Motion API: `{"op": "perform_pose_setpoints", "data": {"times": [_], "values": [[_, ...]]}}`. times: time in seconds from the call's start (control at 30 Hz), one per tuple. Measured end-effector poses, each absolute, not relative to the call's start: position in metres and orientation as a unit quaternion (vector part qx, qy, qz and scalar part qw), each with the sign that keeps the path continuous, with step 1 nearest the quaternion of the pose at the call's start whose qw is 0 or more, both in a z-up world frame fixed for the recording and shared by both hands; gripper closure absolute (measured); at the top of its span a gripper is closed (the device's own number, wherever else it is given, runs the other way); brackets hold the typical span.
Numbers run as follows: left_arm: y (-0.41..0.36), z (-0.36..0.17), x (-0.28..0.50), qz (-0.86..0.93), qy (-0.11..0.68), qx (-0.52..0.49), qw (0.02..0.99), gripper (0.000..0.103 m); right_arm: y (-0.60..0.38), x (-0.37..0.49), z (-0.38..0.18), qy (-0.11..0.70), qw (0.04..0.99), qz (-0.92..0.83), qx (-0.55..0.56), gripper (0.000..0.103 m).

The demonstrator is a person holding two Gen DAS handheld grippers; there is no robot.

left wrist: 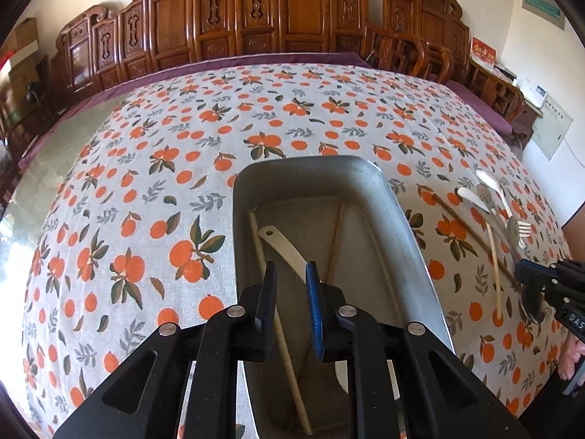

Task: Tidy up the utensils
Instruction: 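Carry the chopstick into the tray with the left tool and open it, then lower the smiley-face spoon into the tray and open the right tool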

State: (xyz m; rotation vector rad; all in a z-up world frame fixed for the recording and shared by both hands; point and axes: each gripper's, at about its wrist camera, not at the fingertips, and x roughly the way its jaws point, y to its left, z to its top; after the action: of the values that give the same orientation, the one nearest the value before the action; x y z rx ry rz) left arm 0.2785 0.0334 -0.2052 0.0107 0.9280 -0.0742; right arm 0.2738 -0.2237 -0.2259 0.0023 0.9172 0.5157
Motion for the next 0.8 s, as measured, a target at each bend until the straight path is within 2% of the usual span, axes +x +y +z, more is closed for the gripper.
{"op": "perform_pose_setpoints", "data": {"times": [0.3,0.53,0.8], "values": [[0.043,-0.184,0.268,-0.039,0.419,-0.001,0.907,0.088,-0.212,0.268,-0.209,0.424,0.868,0.258,0.014,0.096],[0.050,-0.171,0.263,-0.040,0.403,-0.004,0.915,0.087,-0.169,0.264,-0.183,0.408,0.864,0.295,0.010,0.096],[0.063,-0.166,0.261,-0.034,0.398,-0.019,0.917,0.087,-0.113,0.274,-0.179,0.406,0.856,0.319,0.006,0.096]]}}
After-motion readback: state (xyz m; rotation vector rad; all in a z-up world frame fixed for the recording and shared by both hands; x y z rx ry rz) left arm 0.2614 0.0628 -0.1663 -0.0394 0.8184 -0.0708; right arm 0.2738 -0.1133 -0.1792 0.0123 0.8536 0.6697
